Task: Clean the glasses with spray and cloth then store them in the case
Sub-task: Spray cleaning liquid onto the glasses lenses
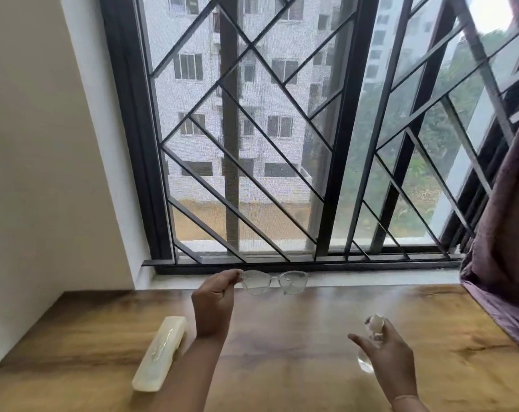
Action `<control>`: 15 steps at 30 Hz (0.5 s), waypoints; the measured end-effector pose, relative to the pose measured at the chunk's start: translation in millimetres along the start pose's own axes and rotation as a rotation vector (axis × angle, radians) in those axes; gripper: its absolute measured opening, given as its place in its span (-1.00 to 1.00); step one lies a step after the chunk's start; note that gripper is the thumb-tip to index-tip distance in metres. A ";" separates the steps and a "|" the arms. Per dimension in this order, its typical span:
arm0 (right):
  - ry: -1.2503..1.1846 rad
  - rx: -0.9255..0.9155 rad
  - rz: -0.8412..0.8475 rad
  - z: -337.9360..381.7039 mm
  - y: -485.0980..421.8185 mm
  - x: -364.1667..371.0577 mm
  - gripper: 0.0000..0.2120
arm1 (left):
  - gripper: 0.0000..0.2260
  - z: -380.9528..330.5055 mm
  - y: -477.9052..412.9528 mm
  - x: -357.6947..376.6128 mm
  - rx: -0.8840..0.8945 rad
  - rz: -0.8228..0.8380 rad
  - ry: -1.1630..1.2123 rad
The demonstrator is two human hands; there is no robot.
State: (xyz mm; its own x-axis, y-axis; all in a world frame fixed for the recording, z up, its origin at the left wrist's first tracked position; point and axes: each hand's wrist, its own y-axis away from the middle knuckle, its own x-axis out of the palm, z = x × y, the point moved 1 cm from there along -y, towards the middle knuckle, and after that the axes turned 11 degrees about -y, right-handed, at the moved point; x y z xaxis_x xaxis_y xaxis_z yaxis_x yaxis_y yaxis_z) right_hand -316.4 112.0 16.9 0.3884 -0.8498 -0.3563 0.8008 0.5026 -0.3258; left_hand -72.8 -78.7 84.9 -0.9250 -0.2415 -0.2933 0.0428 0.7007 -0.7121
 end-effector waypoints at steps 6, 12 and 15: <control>0.002 0.026 0.016 -6.4 -1.5 11.0 -0.58 | -0.82 3.3 1.9 -0.3 0.006 0.007 -0.002; 0.022 0.046 0.040 -8.8 3.8 20.9 -0.56 | -0.85 3.3 5.0 -1.5 -0.024 0.010 0.011; 0.029 0.044 0.034 -9.7 6.9 23.1 -0.55 | -0.86 3.6 6.9 -1.9 -0.019 0.013 0.012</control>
State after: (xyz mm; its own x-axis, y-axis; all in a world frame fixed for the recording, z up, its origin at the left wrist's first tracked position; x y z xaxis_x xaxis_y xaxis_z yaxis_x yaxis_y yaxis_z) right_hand -306.3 97.4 -2.0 0.4028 -0.8271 -0.3919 0.8069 0.5230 -0.2746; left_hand -69.4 -75.8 78.2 -0.9287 -0.2246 -0.2949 0.0477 0.7166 -0.6959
